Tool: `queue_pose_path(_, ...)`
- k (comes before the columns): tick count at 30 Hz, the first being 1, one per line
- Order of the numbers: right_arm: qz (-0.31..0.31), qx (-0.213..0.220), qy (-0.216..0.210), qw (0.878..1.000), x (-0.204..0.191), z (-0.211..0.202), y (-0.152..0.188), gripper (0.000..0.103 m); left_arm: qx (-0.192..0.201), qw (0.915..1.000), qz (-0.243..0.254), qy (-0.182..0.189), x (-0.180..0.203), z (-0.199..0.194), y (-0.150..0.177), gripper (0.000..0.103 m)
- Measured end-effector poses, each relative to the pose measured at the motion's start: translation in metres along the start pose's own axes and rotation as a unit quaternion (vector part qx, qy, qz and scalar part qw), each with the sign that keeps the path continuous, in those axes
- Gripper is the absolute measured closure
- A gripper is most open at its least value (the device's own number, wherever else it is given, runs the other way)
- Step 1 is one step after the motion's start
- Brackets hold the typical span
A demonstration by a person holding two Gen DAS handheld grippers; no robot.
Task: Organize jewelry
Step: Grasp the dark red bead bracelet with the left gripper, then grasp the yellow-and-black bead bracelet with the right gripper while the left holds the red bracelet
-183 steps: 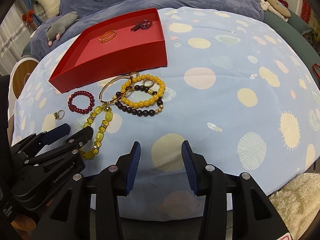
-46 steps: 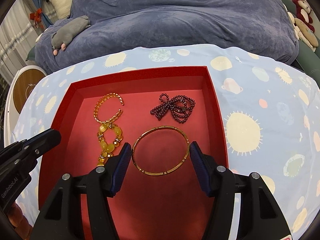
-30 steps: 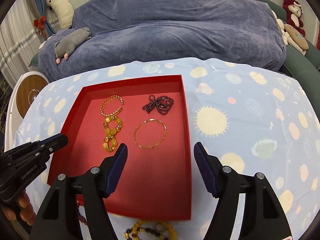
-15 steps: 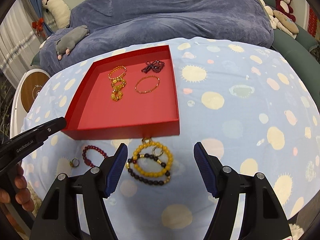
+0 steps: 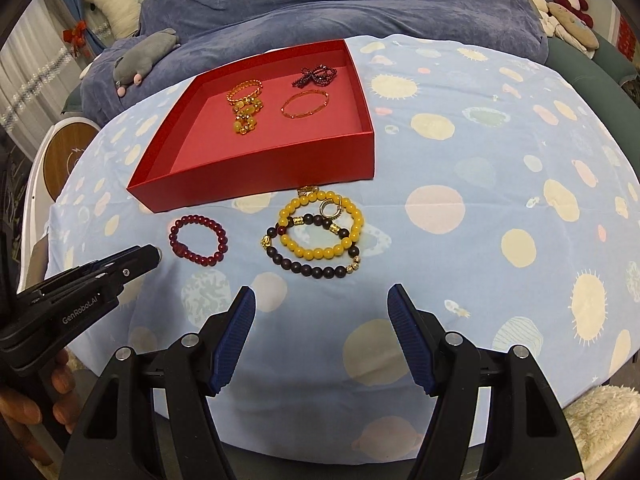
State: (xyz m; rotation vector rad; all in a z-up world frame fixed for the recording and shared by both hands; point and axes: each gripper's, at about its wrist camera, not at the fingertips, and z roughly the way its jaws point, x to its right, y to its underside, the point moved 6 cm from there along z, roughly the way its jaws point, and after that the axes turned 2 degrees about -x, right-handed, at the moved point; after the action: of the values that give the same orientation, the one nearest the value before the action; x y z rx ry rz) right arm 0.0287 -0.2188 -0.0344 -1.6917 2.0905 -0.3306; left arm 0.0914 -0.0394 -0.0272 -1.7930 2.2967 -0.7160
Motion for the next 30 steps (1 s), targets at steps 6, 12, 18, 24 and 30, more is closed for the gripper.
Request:
queue_pose_path(6,0.006,-0.002,-0.002,1.0,0.002,0.003,0.001,0.037,-0.001,1.0,-0.005,0.001,0.005,0.015,-0.005,0.086)
queue_pose_path(12,0.014,-0.005,0.0,1.0,0.008,0.006,0.001,0.037,0.004,0.9999,-0.007,-0.012,0.008,0.033,-0.013,0.087)
queue_pose_path(18,0.018,-0.004,0.001,1.0,0.013,0.011,-0.007,0.037,0.0,0.9999,0.004,-0.014,0.013,0.042,-0.015,0.099)
queue_pose_path(24,0.018,-0.005,0.002,1.0,0.015,0.019,-0.014,0.037,0.006,0.9997,0.018,-0.012,0.016,0.041,-0.008,0.103)
queue_pose_path(30,0.023,-0.002,0.001,1.0,0.017,0.02,-0.018,0.037,0.013,0.9998,0.017,-0.004,0.013,0.034,-0.008,0.103)
